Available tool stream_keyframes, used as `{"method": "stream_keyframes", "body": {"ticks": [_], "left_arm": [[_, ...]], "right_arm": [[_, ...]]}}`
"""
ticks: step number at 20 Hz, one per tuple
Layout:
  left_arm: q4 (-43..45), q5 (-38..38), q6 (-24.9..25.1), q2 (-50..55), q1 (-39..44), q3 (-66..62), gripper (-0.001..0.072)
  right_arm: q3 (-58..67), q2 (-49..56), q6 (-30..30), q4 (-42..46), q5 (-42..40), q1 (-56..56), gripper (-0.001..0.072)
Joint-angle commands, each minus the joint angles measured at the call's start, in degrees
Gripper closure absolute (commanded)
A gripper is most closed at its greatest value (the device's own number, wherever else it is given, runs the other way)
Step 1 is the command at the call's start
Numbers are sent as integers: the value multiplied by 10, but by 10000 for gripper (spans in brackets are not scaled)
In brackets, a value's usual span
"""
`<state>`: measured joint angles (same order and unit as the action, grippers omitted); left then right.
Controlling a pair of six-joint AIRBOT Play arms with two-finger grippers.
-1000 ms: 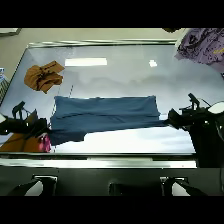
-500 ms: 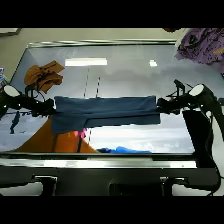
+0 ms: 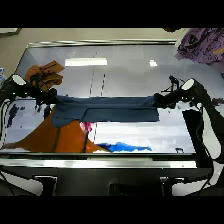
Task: Fold the clothes and pants, and hang the long-sleeved shirts on hangers.
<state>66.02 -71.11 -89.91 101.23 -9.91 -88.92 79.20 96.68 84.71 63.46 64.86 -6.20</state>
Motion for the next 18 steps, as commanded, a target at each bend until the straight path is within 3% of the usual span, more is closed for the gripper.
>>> {"method": "stream_keyframes", "body": {"ticks": [1, 3, 5, 7, 8, 9, 10, 11, 12, 16, 18], "left_arm": [[0, 1, 0, 35, 1, -25, 691], [0, 1, 0, 47, 3, -25, 690], [-6, 3, 0, 55, 9, -25, 683], [-6, 9, 0, 55, 15, -25, 587], [-6, 12, 0, 54, 16, -27, 477], [-7, 9, -1, 54, 15, -37, 336], [-6, 3, 0, 53, 15, -50, 214], [-6, -6, -1, 51, 14, -69, 153], [-6, -18, -1, 49, 13, -90, 153], [-6, -54, -1, 46, 13, -165, 153], [-6, -56, -1, 46, 13, -180, 153]], "right_arm": [[6, 21, 2, -2, -15, 1, 686], [6, 32, 1, -21, -21, 1, 684], [6, 42, 2, -44, -24, 1, 616], [8, 44, 2, -47, -19, 0, 559], [14, 44, 12, -43, -4, -2, 502], [28, 42, 29, -36, 16, -6, 324], [50, 40, 43, -30, 42, -16, 192], [79, 39, 45, -27, 70, -32, 187], [105, 38, 45, -27, 92, -50, 181], [121, 62, 2, -90, 157, -134, 20], [121, 97, -34, -131, 187, -146, 17]]}}
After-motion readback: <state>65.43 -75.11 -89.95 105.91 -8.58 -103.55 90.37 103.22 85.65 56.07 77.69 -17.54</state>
